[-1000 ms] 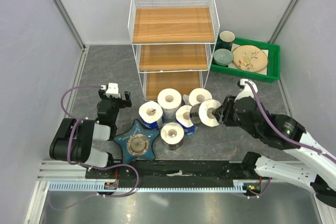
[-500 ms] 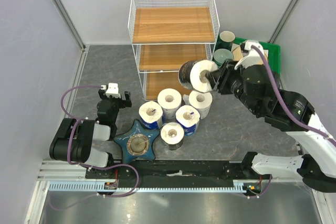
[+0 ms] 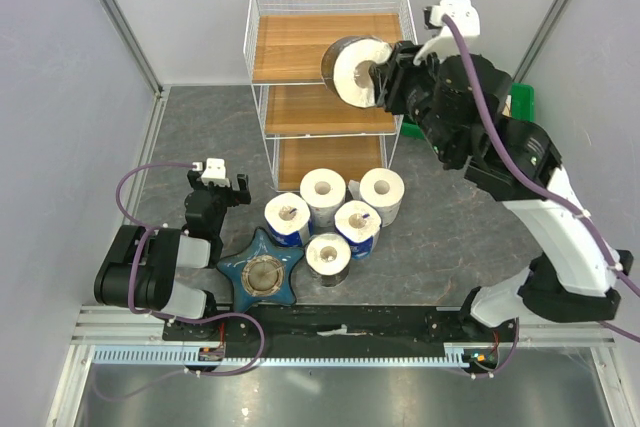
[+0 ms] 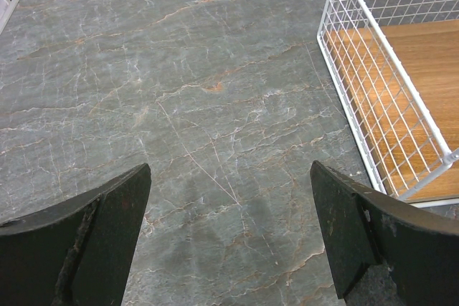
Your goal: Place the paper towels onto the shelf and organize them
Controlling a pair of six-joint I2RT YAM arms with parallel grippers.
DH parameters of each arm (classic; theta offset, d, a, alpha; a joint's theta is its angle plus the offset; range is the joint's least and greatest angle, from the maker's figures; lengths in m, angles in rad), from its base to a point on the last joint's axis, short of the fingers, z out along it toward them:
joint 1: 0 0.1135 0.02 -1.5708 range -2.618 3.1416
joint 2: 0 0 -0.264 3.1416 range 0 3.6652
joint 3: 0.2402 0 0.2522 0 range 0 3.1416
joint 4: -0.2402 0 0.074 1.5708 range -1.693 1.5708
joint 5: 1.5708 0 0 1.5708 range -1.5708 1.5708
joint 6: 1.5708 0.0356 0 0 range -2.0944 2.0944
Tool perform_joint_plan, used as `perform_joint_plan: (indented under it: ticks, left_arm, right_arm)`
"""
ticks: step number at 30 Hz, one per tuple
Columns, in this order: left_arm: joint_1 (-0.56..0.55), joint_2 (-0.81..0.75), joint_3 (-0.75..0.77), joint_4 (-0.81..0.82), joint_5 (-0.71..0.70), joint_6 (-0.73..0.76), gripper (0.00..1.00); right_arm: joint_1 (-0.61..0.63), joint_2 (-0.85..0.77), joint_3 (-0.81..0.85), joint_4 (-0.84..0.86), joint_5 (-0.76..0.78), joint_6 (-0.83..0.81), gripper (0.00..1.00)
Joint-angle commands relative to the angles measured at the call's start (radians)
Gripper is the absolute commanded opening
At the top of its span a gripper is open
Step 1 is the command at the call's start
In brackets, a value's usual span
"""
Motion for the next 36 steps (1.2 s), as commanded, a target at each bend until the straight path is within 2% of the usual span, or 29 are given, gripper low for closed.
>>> perform_joint_plan:
  ticks: [1, 8, 15, 27, 36]
  left_arm:
    - [0.007, -0.012, 0.022, 0.010, -0.012, -0.017, 1.00]
    - [0.007, -0.009, 0.022, 0.010, -0.012, -0.018, 1.00]
    - [0.007, -0.010, 0.022, 0.010, -0.012, -0.017, 1.00]
    - [0.007, -0.012, 0.022, 0.010, -0.014, -0.017, 0.99]
    - [0.007, -0.012, 0.022, 0.010, -0.012, -0.017, 1.00]
  right_arm:
    - [-0.001, 0.056, 0.141, 0.092, 0.083, -0.142, 0.23]
    - [-0.043, 0.097, 0.152, 0.213, 0.125, -0.233, 0.21]
    - [-0.119, 0.150, 0.176, 0.244, 0.123, -0.268, 0.23]
    - [-0.268, 0.202, 0.188, 0.258, -0.036, -0.196, 0.22]
    - [-0.296, 0.194, 0.150, 0.238, -0.119, -0.139, 0.23]
